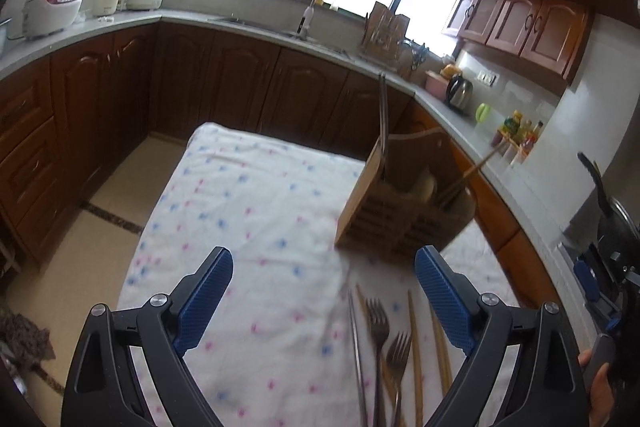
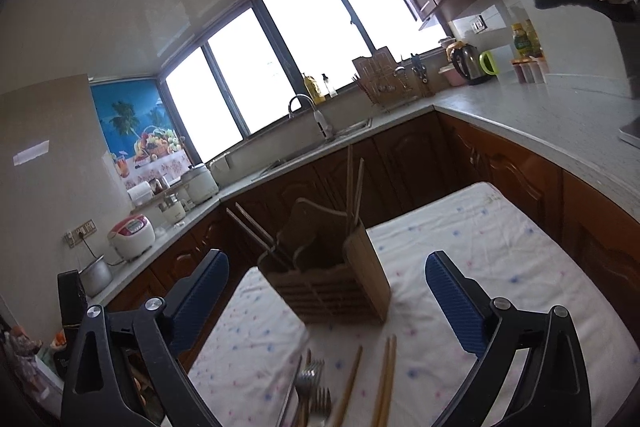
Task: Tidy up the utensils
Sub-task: 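Move both open tools back toward the forks and chopsticks on the cloth, then grasp a metal chopstick with the left tool while the right tool grasps a wooden chopstick, then lift both held chopsticks and carry them over the wooden holder, then lower the chopsticks into the holder and open both tools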
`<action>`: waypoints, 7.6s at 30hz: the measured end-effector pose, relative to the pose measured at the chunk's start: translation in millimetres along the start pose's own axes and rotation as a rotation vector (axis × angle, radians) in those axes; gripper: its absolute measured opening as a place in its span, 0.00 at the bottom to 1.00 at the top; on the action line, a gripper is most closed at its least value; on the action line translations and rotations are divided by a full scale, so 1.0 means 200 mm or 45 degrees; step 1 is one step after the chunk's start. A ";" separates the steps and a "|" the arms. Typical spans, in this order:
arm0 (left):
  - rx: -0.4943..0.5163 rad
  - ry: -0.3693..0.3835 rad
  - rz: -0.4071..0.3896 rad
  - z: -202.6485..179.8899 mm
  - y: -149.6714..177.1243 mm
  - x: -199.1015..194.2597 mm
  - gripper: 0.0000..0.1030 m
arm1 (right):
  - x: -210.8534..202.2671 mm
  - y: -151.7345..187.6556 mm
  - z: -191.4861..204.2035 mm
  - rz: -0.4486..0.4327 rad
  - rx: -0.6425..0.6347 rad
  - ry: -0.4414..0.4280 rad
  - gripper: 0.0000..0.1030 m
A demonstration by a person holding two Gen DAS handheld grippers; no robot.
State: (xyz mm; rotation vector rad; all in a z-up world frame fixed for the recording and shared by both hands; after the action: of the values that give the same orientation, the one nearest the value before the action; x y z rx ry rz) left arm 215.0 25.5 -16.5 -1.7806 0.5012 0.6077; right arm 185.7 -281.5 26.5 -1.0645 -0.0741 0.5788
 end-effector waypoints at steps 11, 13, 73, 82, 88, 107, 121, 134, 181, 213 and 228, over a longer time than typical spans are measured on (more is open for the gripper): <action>0.018 -0.031 0.115 0.06 0.17 -0.11 0.90 | -0.12 0.20 -0.02 0.139 0.038 0.038 0.97; 0.027 -0.038 0.131 0.07 0.19 -0.12 0.90 | -0.14 0.23 -0.02 0.158 0.040 0.049 0.97; 0.460 -0.185 0.394 -0.44 0.19 0.76 0.54 | 0.59 0.52 -0.39 0.787 0.032 0.257 0.25; 0.560 -0.200 0.363 -0.50 0.20 0.79 0.33 | 0.71 0.51 -0.39 0.859 -0.073 0.294 0.20; 0.588 -0.182 0.338 -0.55 0.22 0.77 0.11 | 0.76 0.53 -0.36 0.891 -0.155 0.318 0.20; 0.426 -0.008 0.337 -0.36 0.09 0.50 0.00 | 0.52 0.33 -0.20 0.672 -0.019 0.104 0.05; 0.651 -0.144 0.405 -0.54 0.15 0.78 0.13 | 0.41 0.34 -0.21 0.643 0.008 0.115 0.05; 0.495 0.004 0.303 -0.38 0.06 0.46 0.02 | 0.37 0.29 -0.12 0.596 -0.008 0.059 0.05; 0.166 0.200 -0.154 -0.01 -0.22 -0.33 0.02 | 0.12 -0.07 0.22 0.231 -0.173 -0.019 0.05; -0.138 0.117 -0.592 -0.33 -0.42 0.26 0.02 | 0.42 -0.56 0.05 -0.268 -0.224 0.053 0.05; -0.018 0.058 -0.390 -0.46 -0.22 0.71 0.03 | 0.64 -0.27 -0.17 -0.087 -0.120 0.085 0.05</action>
State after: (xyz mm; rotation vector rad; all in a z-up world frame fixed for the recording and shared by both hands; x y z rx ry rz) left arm 365.5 -55.0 -51.6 -1.8411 0.2471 0.3583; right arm 327.7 -265.8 28.7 -1.1672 -0.0796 0.4811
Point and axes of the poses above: each gripper's, at about its wrist camera, not at the fingertips, and x roughly the way its jaws point, z to its left, y to its underside, the point moved 2 cm from there along x, roughly the way its jaws point, and after that the axes turned 13 degrees about -y, right-handed, at the moved point
